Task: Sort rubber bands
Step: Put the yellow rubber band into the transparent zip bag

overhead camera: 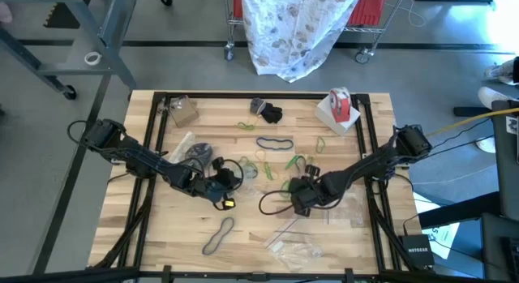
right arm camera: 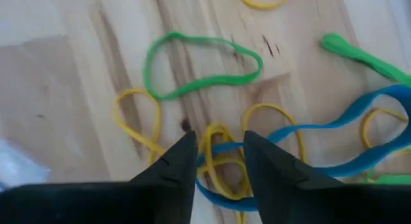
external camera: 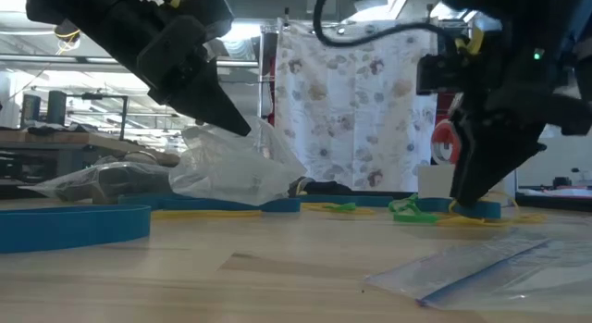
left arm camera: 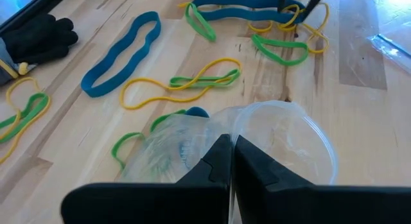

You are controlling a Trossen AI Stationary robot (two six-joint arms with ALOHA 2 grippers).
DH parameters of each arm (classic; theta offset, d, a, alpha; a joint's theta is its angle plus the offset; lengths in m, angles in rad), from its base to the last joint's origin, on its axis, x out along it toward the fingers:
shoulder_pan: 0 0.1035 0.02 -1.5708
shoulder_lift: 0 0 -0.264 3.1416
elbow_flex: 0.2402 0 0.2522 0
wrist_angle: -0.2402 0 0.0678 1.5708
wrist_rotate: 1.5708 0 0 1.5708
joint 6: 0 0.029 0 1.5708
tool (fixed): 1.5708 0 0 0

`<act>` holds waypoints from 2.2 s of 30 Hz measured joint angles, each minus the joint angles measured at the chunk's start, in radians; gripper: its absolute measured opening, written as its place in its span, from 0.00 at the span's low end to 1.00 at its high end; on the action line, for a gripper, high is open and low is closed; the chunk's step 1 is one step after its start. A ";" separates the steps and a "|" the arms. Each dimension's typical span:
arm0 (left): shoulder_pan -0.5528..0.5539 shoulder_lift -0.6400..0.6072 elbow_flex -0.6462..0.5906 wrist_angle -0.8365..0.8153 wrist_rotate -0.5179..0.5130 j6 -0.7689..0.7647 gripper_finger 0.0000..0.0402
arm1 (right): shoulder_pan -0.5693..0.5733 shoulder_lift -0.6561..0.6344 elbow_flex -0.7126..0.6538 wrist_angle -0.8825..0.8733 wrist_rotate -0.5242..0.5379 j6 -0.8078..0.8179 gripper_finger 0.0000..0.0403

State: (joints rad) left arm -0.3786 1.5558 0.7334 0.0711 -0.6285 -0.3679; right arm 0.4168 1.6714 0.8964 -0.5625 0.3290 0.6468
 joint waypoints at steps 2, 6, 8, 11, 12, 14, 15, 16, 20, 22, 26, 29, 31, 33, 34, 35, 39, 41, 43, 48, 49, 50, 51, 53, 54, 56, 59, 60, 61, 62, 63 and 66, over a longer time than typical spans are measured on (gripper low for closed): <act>0.000 0.000 0.000 0.000 0.000 0.000 0.00 | -0.001 0.000 -0.008 -0.005 0.001 0.000 0.25; 0.000 0.000 0.000 0.000 0.000 0.000 0.00 | -0.005 0.000 -0.008 0.001 0.011 -0.001 0.12; 0.000 0.000 0.000 0.000 0.000 0.000 0.00 | -0.005 0.000 -0.008 0.001 0.011 -0.018 0.05; 0.000 0.000 0.000 0.000 0.000 0.000 0.00 | -0.005 0.000 -0.008 -0.007 0.013 -0.025 0.01; -0.001 0.000 0.000 0.000 0.000 0.000 0.00 | -0.005 0.000 -0.007 -0.010 0.019 -0.022 0.02; -0.001 0.000 0.000 0.001 0.000 0.000 0.00 | -0.005 0.000 0.009 -0.026 0.026 -0.022 0.01; -0.001 0.000 0.000 0.001 0.000 0.000 0.00 | -0.005 -0.001 0.026 -0.039 0.027 -0.023 0.01; -0.001 0.000 0.000 0.001 0.000 0.000 0.00 | -0.004 -0.004 0.045 -0.057 0.027 -0.023 0.01; -0.002 0.000 0.000 0.006 0.000 -0.014 0.00 | 0.006 -0.019 0.152 -0.176 0.030 -0.027 0.00; -0.005 0.001 0.000 0.026 0.000 -0.012 0.00 | 0.013 -0.026 0.218 -0.229 0.045 -0.049 0.00; -0.007 0.001 0.000 0.050 0.001 -0.010 0.00 | 0.046 -0.037 0.320 -0.302 0.115 -0.074 0.00; -0.008 0.001 0.000 0.055 0.000 -0.015 0.00 | 0.068 -0.041 0.378 -0.297 0.170 -0.106 0.00; -0.007 0.001 0.000 0.056 0.001 -0.017 0.00 | 0.080 -0.042 0.404 -0.266 0.206 -0.130 0.00; -0.007 0.001 0.000 0.069 0.000 -0.023 0.00 | 0.084 -0.042 0.429 -0.208 0.235 -0.160 0.00; -0.007 0.001 0.000 0.082 0.001 -0.030 0.00 | 0.087 -0.042 0.440 -0.180 0.243 -0.181 0.00; -0.007 0.001 0.000 0.099 0.000 -0.040 0.00 | 0.088 -0.042 0.449 -0.140 0.249 -0.203 0.00; -0.007 0.001 0.000 0.172 0.000 -0.084 0.00 | 0.078 -0.041 0.452 0.056 0.286 -0.323 0.00; -0.007 0.001 0.000 0.205 0.001 -0.105 0.00 | 0.064 -0.037 0.452 0.143 0.310 -0.372 0.00; -0.007 0.001 0.000 0.228 0.001 -0.130 0.00 | 0.045 -0.032 0.452 0.200 0.319 -0.413 0.00; -0.007 0.001 0.000 0.260 0.001 -0.163 0.00 | -0.011 -0.012 0.452 0.268 0.318 -0.468 0.00; -0.007 0.001 0.000 0.261 0.001 -0.171 0.00 | -0.019 -0.011 0.451 0.265 0.318 -0.472 0.00; -0.007 0.001 0.000 0.260 0.001 -0.179 0.00 | -0.029 -0.009 0.451 0.266 0.314 -0.473 0.00; -0.007 0.001 0.000 0.260 0.001 -0.189 0.00 | -0.038 -0.003 0.451 0.273 0.307 -0.472 0.00; -0.007 0.001 0.000 0.261 0.001 -0.204 0.00 | -0.047 0.002 0.452 0.267 0.299 -0.473 0.00; -0.005 0.001 0.000 0.260 0.001 -0.208 0.00 | -0.047 0.003 0.451 0.265 0.297 -0.473 0.00; -0.002 0.001 0.000 0.262 0.001 -0.219 0.00 | -0.044 0.003 0.451 0.267 0.282 -0.473 0.00; 0.010 0.001 0.000 0.264 0.001 -0.265 0.00 | -0.028 0.002 0.451 0.269 0.280 -0.472 0.00; 0.015 0.001 0.000 0.267 0.000 -0.279 0.00 | -0.023 0.002 0.451 0.269 0.280 -0.473 0.00; 0.019 0.001 0.000 0.267 0.000 -0.285 0.00 | -0.021 0.002 0.451 0.270 0.280 -0.473 0.00; 0.023 0.001 0.000 0.268 0.001 -0.289 0.00 | -0.015 0.002 0.451 0.271 0.280 -0.473 0.00; 0.026 0.001 0.000 0.275 0.000 -0.290 0.00 | -0.015 0.006 0.451 0.270 0.280 -0.473 0.00; 0.028 0.001 0.000 0.304 0.000 -0.290 0.00 | -0.012 0.025 0.451 0.242 0.281 -0.472 0.00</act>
State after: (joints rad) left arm -0.3511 1.5566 0.7334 0.3752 -0.6281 -0.6582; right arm 0.4051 1.6969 1.3476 -0.3204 0.6097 0.1752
